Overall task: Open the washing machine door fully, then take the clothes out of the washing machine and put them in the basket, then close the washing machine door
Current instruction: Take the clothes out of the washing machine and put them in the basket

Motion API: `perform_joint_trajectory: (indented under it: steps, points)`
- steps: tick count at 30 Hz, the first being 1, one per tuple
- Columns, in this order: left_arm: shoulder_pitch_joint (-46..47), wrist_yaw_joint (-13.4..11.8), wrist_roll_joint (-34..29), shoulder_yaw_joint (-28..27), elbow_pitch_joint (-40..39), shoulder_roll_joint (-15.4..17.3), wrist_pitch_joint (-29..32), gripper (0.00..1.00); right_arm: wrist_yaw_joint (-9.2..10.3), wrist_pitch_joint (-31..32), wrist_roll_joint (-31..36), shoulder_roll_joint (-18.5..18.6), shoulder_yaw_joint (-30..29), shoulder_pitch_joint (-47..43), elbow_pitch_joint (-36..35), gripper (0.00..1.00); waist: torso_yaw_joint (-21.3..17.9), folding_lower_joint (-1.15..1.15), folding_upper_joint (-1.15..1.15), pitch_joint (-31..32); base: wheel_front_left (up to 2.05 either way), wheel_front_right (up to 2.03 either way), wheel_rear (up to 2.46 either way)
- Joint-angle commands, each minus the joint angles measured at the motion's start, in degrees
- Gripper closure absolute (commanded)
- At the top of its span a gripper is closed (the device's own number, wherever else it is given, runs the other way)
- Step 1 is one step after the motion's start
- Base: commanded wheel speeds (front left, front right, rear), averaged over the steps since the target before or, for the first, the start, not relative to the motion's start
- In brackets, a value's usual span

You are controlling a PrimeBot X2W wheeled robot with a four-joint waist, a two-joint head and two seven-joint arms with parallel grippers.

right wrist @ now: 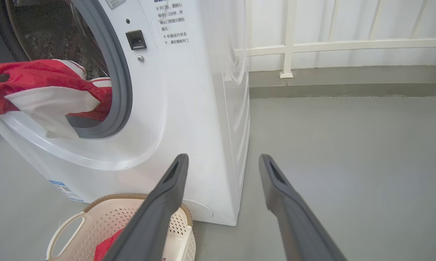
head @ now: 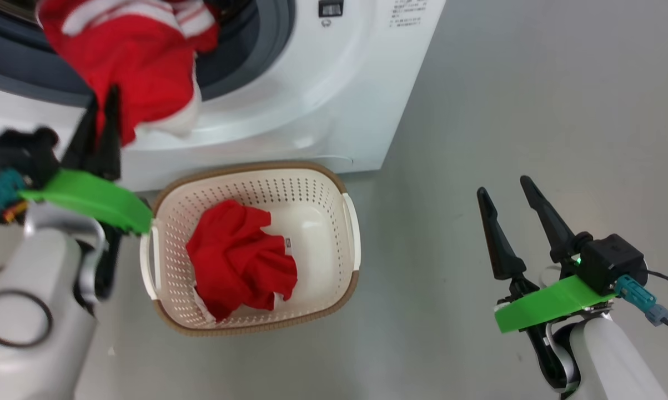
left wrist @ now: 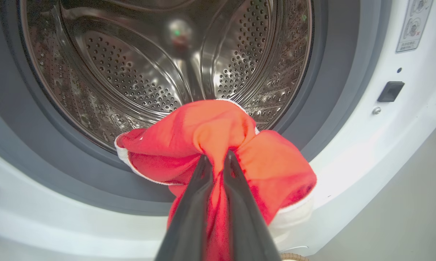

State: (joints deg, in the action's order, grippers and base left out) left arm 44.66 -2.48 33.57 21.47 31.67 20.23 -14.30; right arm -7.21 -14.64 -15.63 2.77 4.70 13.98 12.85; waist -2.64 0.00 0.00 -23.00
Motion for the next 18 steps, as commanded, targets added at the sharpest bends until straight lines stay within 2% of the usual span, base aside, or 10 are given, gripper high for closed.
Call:
perform_joint_trajectory:
  steps: [1,6,12,18]
  points:
    - [-1.01,-0.68,-1.00,-2.52,-2.20,1.93,-0.69,1.00,-0.28,-0.36,0.69,0.10,1.00,-1.06,-1.12,0.00,0.78,0.00,0.00,1.89,0.00,0.00,0.00]
    - [-7.58,-1.87,-3.75,-5.30,-7.09,-0.02,-0.69,1.00,-0.28,-0.36,0.50,0.10,0.47,-2.22,-1.01,0.00,1.35,0.00,0.00,4.23,0.00,0.00,0.00]
    - [-14.15,-2.15,-5.94,-8.26,-11.81,-2.32,-0.69,1.00,-0.28,-0.36,0.21,0.10,-0.29,-3.82,-1.08,0.00,2.35,0.00,0.00,6.69,0.00,0.00,0.00]
    - [-18.69,-1.37,-7.21,-11.17,-14.71,-4.67,-0.70,1.00,-0.28,-0.36,-0.24,0.10,-0.53,-5.05,-1.05,0.00,2.99,0.00,0.00,9.06,0.00,0.00,0.00]
